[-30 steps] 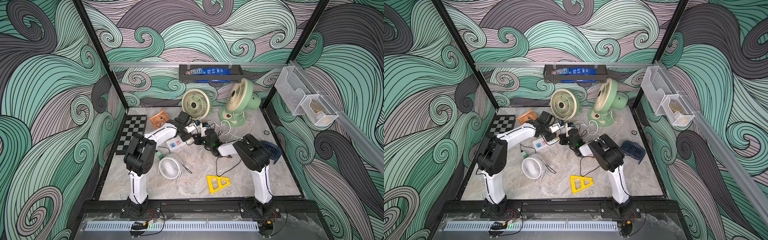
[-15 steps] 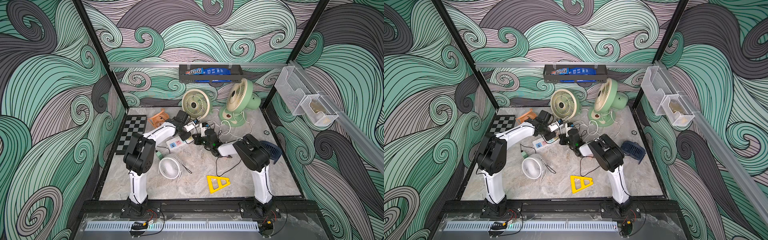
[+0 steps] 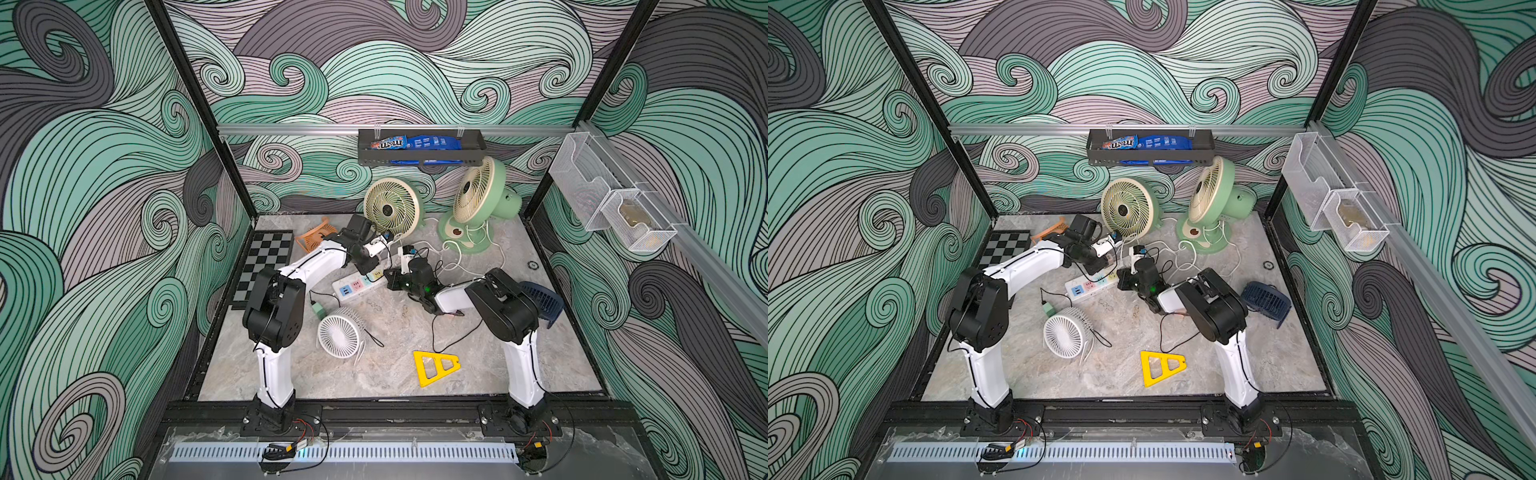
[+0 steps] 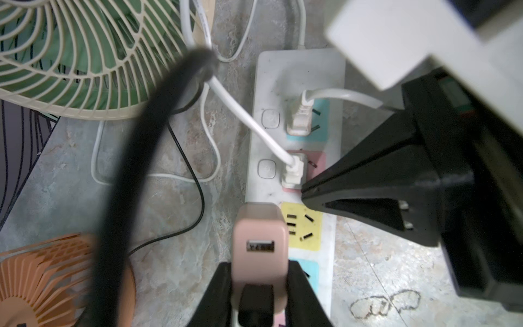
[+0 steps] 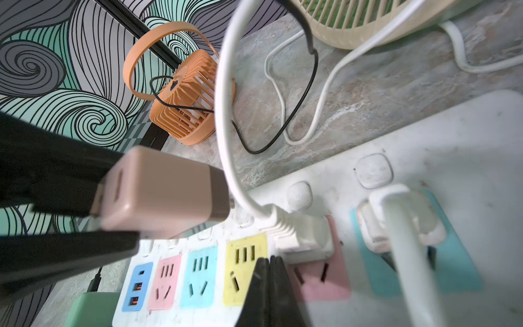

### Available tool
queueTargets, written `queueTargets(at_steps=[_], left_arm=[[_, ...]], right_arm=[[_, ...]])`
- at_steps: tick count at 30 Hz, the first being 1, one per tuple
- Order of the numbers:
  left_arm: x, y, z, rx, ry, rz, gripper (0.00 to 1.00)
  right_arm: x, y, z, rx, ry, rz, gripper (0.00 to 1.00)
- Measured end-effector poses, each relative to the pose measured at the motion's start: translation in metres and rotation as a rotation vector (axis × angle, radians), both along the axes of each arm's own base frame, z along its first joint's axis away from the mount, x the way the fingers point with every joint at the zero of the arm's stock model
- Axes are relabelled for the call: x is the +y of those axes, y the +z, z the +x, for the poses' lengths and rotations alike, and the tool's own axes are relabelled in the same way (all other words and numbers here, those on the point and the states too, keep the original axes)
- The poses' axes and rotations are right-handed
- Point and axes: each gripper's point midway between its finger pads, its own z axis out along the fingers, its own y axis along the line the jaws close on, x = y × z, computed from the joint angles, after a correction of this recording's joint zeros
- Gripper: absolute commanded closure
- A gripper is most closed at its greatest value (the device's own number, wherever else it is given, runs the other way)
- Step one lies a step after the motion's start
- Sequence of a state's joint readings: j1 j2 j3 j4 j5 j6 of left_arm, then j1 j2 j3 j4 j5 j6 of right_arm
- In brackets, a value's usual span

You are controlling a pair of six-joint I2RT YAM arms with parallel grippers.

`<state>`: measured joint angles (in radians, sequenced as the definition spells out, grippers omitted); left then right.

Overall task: Unplug the desk fan from the power strip
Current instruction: Remove the plug from the socket.

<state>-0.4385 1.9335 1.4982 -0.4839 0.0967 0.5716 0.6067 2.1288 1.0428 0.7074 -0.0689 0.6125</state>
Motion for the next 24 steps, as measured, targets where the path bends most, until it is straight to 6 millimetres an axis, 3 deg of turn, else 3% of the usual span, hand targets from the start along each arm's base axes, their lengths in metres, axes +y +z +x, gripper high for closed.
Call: queueTargets(at_steps=[4,9,18,24], left_arm=[[-0.001,-0.013,-0.01,0.016,-0.011,0.03,1.0],[0.007,-0.01,-0.006,0.016,0.01,0.023,1.0],[0.056,0.012,0.024,0.034,0.168,-0.065,1.0],[0.092,0.011,0.03,0.088,0.275,-0.124,1.0]], right_arm=[[0.0,0.0,0.0,0.0,0.0,0.0,0.95],[0.0,0.0,0.0,0.0,0.002,0.0,0.95],[0.001,0.002,-0.004,0.008,0.019,-0.012,0.95],[-0.005,0.009,-0.014,0.025,0.031,-0.045,0.95]])
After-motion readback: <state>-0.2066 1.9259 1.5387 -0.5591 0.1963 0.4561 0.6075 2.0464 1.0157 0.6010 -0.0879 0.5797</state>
